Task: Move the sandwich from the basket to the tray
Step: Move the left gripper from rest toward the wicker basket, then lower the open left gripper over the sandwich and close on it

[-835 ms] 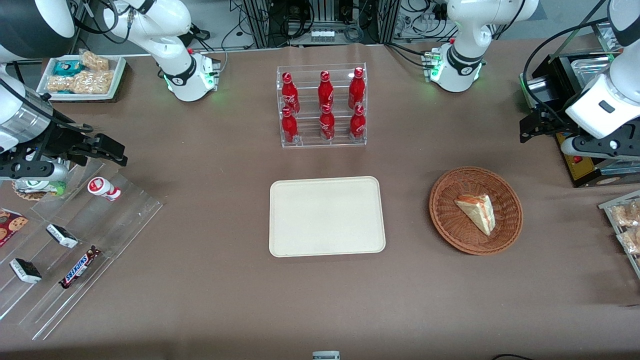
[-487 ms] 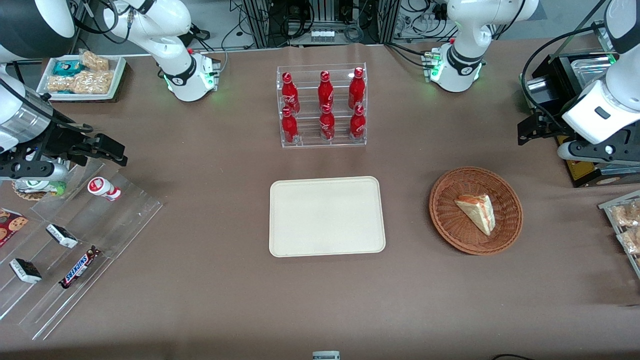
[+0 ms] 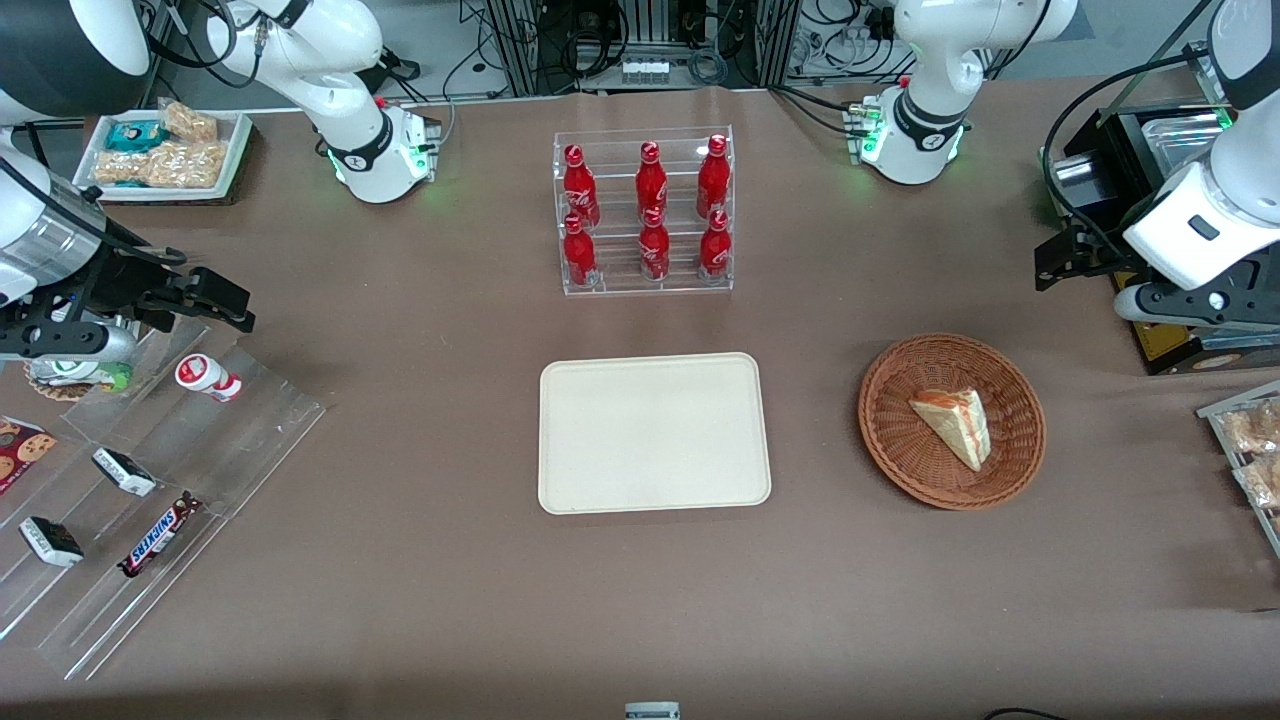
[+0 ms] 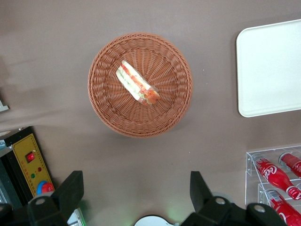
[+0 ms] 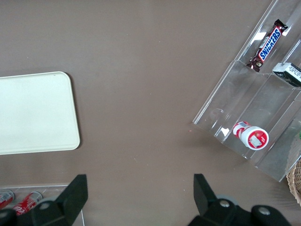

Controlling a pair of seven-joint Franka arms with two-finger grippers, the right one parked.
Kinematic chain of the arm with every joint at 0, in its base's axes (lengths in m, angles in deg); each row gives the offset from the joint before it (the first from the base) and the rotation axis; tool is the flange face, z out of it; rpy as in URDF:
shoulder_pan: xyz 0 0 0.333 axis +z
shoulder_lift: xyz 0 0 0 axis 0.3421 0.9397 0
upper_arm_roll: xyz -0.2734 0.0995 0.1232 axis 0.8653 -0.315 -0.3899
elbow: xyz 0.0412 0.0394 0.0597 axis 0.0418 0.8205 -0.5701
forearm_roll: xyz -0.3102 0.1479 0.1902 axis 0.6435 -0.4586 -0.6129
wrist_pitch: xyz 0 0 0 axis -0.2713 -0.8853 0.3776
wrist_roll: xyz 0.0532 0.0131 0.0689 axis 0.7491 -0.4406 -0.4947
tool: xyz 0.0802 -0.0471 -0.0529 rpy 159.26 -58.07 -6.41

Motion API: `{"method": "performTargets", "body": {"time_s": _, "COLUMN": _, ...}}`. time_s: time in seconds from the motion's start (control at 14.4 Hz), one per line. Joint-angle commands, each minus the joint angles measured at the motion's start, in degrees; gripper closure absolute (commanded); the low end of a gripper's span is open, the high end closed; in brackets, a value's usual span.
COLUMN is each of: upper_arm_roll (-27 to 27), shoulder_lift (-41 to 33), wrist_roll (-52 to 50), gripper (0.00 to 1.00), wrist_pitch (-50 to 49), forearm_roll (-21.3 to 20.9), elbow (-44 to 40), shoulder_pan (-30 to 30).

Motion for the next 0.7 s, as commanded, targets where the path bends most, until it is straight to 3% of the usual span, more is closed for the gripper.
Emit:
{"method": "performTargets", "body": {"time_s": 0.0, "upper_arm_roll": -0.1, "shoulder_lift": 0.5, "wrist_roll": -0.9, "gripper": 0.00, "wrist_pitch": 0.6, "forearm_roll": -0.1, "elbow": 2.1, "shoulder_pan": 0.1}}
{"method": "performTargets", "body": {"time_s": 0.21, "upper_arm_roll": 0.0, "shoulder_lift": 1.8, "wrist_roll": -1.0, "gripper": 0.00, "wrist_pitch": 5.6, "forearm_roll": -2.9, "elbow": 7.3, "shoulder_pan": -0.1}}
{"method": "performTargets", "body": {"time_s": 0.63, "upper_arm_roll": -0.1, "shoulder_lift": 1.1, "wrist_roll": -1.2, "gripper": 0.00, "wrist_pitch": 28.0, "forearm_roll": -2.9, "elbow": 26.2, "shoulder_pan": 0.1}}
